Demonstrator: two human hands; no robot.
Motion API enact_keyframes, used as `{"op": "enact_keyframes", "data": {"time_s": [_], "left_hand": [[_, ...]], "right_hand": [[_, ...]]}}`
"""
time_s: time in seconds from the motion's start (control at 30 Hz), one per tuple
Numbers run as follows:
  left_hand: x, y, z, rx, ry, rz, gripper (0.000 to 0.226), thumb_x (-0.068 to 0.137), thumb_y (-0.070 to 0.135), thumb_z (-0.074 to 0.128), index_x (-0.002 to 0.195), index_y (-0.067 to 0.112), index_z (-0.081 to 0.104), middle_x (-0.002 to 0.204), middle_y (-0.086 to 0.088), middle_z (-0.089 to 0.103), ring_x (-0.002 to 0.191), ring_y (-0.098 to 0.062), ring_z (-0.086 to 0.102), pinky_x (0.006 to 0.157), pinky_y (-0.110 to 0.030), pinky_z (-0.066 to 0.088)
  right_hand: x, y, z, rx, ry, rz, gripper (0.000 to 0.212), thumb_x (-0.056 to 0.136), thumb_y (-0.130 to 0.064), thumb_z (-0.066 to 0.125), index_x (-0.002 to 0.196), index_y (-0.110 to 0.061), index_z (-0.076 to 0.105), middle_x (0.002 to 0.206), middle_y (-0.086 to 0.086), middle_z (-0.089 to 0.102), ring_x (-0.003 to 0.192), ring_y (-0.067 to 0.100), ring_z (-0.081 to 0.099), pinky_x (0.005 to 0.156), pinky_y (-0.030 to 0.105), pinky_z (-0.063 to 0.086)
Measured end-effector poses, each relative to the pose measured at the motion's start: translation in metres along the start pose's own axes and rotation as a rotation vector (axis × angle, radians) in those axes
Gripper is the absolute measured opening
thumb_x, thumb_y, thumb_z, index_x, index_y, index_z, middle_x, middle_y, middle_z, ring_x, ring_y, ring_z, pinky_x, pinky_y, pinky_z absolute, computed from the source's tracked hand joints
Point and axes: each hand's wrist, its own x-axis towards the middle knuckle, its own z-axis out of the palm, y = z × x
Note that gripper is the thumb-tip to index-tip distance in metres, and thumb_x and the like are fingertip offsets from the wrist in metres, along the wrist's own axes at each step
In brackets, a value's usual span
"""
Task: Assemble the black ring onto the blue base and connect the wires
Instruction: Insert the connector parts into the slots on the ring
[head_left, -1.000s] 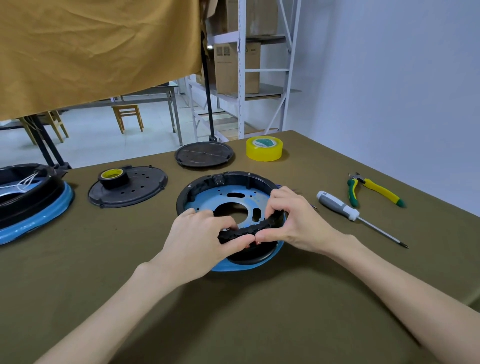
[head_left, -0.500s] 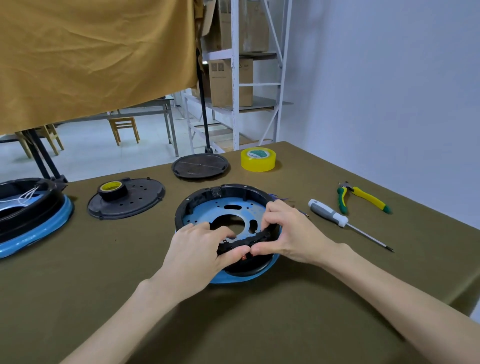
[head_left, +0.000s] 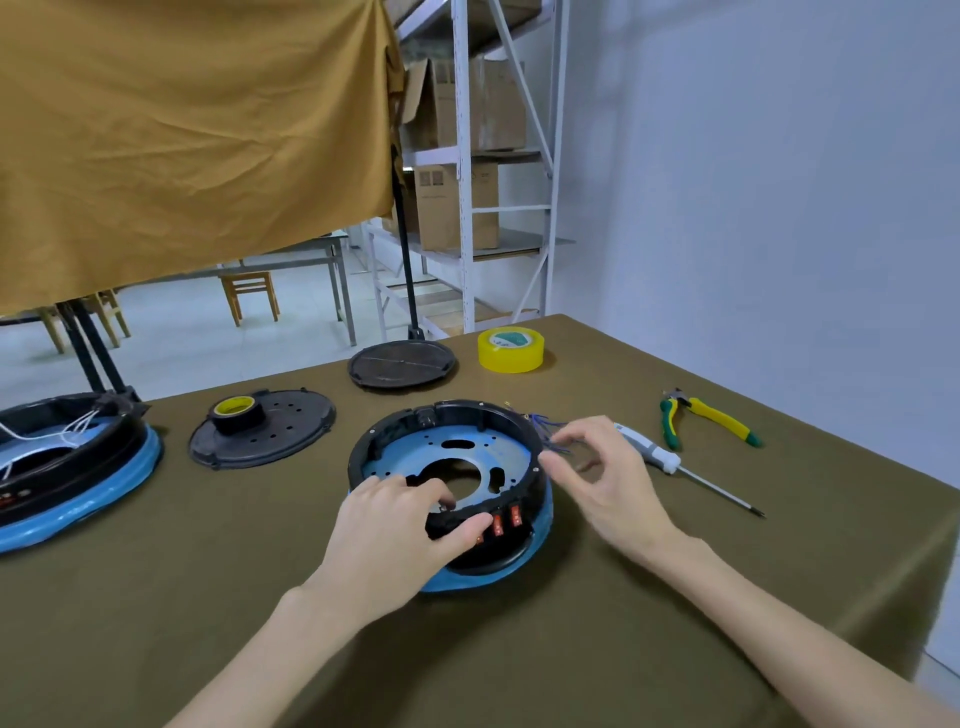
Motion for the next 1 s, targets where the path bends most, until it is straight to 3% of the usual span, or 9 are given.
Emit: {"op": "enact_keyframes", "data": {"time_s": [0.07,0.17,0.27,0.37,0.5,0.6,0.77,0.93,1.0], "left_hand": [[0.0,-0.002,-0.001,-0.011,-0.019,-0.028,0.071,0.083,0.09,0.023,0.096,0.04,0.072,0.062,0.019,0.04,0.064,-0.005,0.042,0.065,-0.022,0.032],[0.001,-0.001,-0.002,-0.055,-0.029,-0.016,0.069,0.084,0.089,0.025,0.097,0.04,0.072,0.065,0.019,0.047,0.065,-0.003,0.044,0.071,-0.023,0.034],[0.002,-0.005,-0.003,-0.092,-0.046,0.015,0.068,0.084,0.088,0.026,0.097,0.04,0.072,0.071,0.021,0.053,0.066,0.0,0.047,0.073,-0.02,0.034],[0.002,-0.005,-0.003,-0.095,-0.042,0.028,0.067,0.086,0.087,0.026,0.09,0.039,0.072,0.07,0.022,0.055,0.065,0.004,0.045,0.071,-0.016,0.03],[0.001,-0.006,-0.003,-0.079,-0.075,0.014,0.072,0.084,0.089,0.021,0.092,0.039,0.072,0.072,0.021,0.057,0.068,0.003,0.045,0.072,-0.02,0.032],[0.003,-0.005,-0.004,-0.074,-0.111,0.004,0.079,0.079,0.093,0.015,0.099,0.04,0.071,0.074,0.019,0.058,0.071,-0.001,0.051,0.067,-0.018,0.034],[0.005,0.001,-0.005,-0.046,-0.172,0.031,0.087,0.075,0.094,0.007,0.106,0.039,0.068,0.08,0.015,0.067,0.076,-0.004,0.061,0.067,-0.019,0.047],[0.008,0.0,-0.017,-0.206,-0.242,-0.016,0.069,0.084,0.087,0.017,0.097,0.041,0.066,0.074,0.02,0.063,0.069,0.004,0.058,0.056,-0.015,0.032],[0.009,-0.001,-0.021,-0.348,-0.254,-0.057,0.057,0.091,0.078,0.026,0.09,0.037,0.065,0.075,0.018,0.063,0.071,0.002,0.059,0.056,-0.018,0.037]], "right_hand": [[0.01,0.014,-0.004,-0.248,0.094,0.107,0.011,0.096,-0.026,0.069,0.106,-0.024,0.066,0.107,-0.007,0.061,0.105,0.014,0.06,0.086,0.036,0.052],[0.026,0.032,-0.002,-0.809,-0.177,0.285,0.029,0.102,-0.028,0.056,0.125,-0.011,0.059,0.125,0.01,0.055,0.119,0.028,0.054,0.096,0.037,0.045],[0.036,0.035,0.005,-0.979,-0.294,0.324,0.023,0.106,-0.022,0.046,0.118,-0.006,0.059,0.126,0.015,0.055,0.122,0.031,0.053,0.093,0.037,0.046],[0.045,0.038,0.004,-0.934,-0.269,0.359,0.012,0.105,-0.011,0.051,0.106,-0.005,0.062,0.118,0.015,0.058,0.112,0.031,0.058,0.074,0.034,0.044],[0.042,0.037,-0.005,-0.809,-0.136,0.393,0.018,0.105,-0.018,0.052,0.104,-0.007,0.065,0.112,0.013,0.064,0.1,0.033,0.063,0.076,0.037,0.049],[0.036,0.028,-0.018,-0.715,0.089,0.365,0.014,0.102,-0.022,0.056,0.103,-0.014,0.068,0.101,0.006,0.068,0.092,0.032,0.065,0.067,0.034,0.041],[0.044,0.014,-0.036,-0.446,0.268,0.37,0.009,0.101,-0.023,0.058,0.097,-0.021,0.066,0.088,-0.005,0.069,0.079,0.021,0.061,0.066,0.033,0.041],[0.049,-0.006,-0.03,-0.04,0.31,0.349,0.011,0.101,-0.017,0.059,0.092,-0.021,0.063,0.067,-0.001,0.066,0.062,0.019,0.062,0.064,0.038,0.052],[0.049,-0.015,-0.024,0.122,0.323,0.327,0.011,0.102,-0.013,0.059,0.093,-0.018,0.063,0.068,0.004,0.069,0.061,0.021,0.065,0.058,0.029,0.051]]}}
